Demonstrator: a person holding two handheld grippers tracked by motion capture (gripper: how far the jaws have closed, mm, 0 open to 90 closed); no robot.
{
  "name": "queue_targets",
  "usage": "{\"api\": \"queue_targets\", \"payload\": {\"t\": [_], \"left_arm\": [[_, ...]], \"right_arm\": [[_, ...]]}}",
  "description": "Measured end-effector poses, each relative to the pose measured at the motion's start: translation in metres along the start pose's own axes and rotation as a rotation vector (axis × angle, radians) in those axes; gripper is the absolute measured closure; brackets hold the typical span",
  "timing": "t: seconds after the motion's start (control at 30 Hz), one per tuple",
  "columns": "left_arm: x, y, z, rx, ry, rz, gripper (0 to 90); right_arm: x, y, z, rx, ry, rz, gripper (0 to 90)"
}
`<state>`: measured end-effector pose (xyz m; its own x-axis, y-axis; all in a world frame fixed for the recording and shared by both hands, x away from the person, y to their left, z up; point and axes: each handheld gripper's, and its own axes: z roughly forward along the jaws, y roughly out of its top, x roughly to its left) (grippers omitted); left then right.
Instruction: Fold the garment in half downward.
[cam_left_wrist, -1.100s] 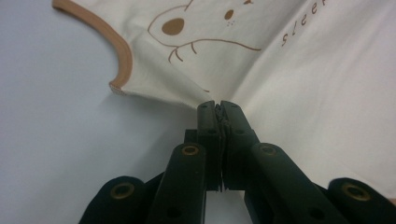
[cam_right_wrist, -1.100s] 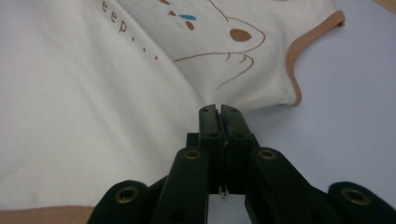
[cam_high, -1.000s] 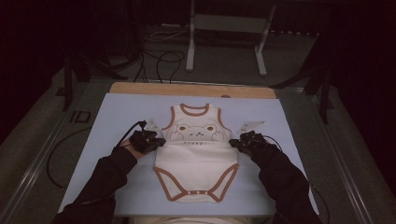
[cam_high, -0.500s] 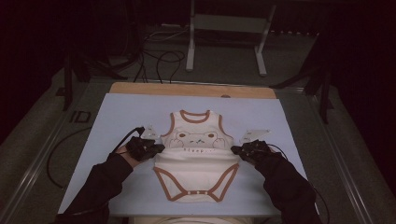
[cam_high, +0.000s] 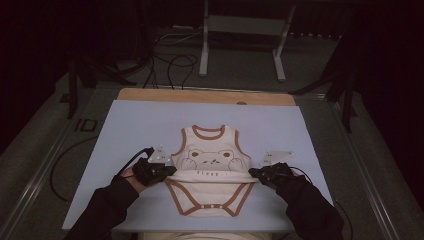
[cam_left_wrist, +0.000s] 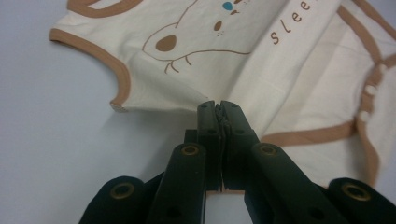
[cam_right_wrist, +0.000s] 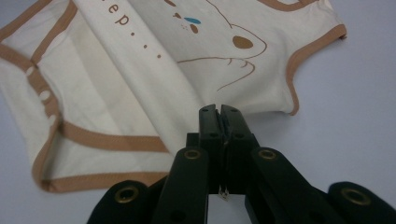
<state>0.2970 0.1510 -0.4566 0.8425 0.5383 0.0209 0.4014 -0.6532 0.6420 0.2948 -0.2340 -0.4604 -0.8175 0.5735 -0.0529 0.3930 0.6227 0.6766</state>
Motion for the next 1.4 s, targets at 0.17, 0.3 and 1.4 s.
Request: {"api": "queue_targets", "payload": {"t": [0.17, 0.3, 1.4], "left_arm": [[-0.009, -0.006, -0.003, -0.005, -0.012, 0.004, 88.4], [-0.016, -0.01, -0.004, -0.008, -0.025, 0.003, 88.4], [-0.053, -0.043, -0.001, 0.026, -0.095, 0.007, 88.3]], "right_arm": [[0.011, -0.004, -0.005, 0.0, -0.004, -0.008, 89.0], [0.017, -0.008, -0.007, 0.006, 0.005, -0.008, 89.0], [0.043, -0.046, -0.01, 0.054, 0.057, 0.025, 88.8]]}}
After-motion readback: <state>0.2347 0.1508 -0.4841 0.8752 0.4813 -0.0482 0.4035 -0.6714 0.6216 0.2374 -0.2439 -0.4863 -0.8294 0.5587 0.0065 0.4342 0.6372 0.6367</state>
